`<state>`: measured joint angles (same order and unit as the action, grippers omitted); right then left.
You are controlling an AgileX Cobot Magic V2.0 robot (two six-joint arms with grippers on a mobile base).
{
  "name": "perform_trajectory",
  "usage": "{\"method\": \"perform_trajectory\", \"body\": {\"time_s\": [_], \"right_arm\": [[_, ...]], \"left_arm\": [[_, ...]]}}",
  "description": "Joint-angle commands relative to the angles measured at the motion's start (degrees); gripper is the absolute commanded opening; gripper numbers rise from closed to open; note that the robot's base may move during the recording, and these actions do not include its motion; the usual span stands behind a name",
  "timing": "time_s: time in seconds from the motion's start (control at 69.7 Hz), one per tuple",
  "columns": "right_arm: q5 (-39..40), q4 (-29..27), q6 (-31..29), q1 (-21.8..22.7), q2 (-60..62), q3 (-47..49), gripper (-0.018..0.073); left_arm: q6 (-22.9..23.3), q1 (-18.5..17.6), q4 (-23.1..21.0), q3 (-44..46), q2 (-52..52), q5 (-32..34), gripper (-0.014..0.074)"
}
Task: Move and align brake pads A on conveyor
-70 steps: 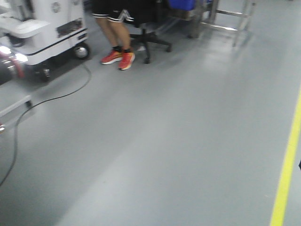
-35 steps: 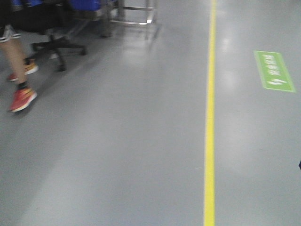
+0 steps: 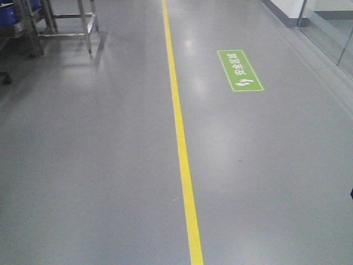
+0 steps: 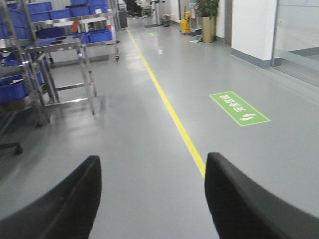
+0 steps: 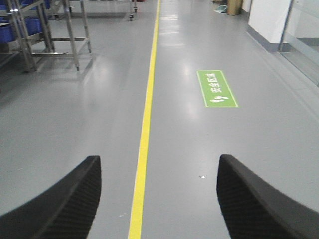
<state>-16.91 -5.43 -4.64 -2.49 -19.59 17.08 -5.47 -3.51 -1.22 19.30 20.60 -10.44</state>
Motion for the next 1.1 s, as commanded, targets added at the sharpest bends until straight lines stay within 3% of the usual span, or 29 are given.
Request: {"method": "perform_trajectory", "body": {"time_s": [0.0,1.09], "right_arm": [[3.85,0.05,-0.41,0.05,-0.51,1.62,0.0469],[3.85,0.05,-0.41,0.05,-0.51,1.62,0.0469]], "left_arm": [[0.12,-0.09,-0.02,1.57,0.66,4.44,0.0449],[0.12,-0.09,-0.02,1.57,0.66,4.44,0.0449]]}}
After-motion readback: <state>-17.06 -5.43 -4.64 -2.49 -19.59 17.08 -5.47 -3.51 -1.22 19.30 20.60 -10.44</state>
